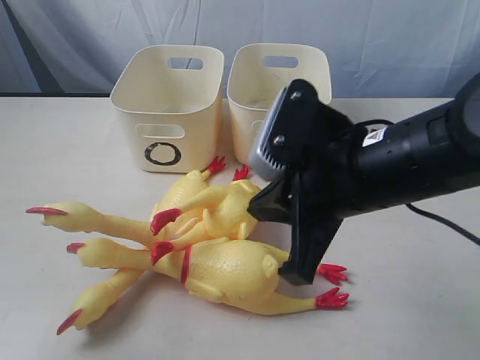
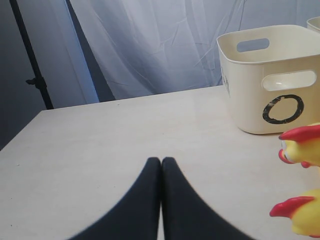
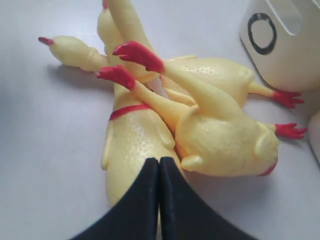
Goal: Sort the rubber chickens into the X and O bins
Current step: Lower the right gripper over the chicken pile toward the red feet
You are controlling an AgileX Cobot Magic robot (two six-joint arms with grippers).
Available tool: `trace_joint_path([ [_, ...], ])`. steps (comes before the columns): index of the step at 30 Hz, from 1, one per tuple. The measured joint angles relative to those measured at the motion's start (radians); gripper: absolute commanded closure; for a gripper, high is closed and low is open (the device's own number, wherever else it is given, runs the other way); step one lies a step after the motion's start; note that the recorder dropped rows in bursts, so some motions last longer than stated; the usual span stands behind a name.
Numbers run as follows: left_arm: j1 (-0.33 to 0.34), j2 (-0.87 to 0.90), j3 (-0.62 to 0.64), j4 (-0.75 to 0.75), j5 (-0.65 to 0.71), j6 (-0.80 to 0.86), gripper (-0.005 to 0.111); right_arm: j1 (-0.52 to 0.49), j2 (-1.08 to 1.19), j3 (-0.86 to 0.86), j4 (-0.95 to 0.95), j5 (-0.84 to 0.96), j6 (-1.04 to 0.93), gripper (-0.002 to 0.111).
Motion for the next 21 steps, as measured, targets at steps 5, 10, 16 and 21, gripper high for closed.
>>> trace_joint_path([
  [5, 0.0, 0.0, 0.0, 0.0, 0.0, 0.0, 0.106, 0.079, 0.054, 0.0, -0.005, -0.092, -0.107, 0.109],
  [10, 0.0, 0.0, 0.0, 0.0, 0.0, 0.0, 0.106, 0.147, 0.096, 0.0, -0.006, -0.225, -0.15, 0.109],
  [16, 0.0, 0.0, 0.0, 0.0, 0.0, 0.0, 0.106, 0.229, 0.151, 0.0, -0.006, -0.332, -0.19, 0.109],
  [21, 0.0, 0.0, 0.0, 0.0, 0.0, 0.0, 0.106, 0.284, 0.185, 0.0, -0.006, -0.442, -0.194, 0.109],
])
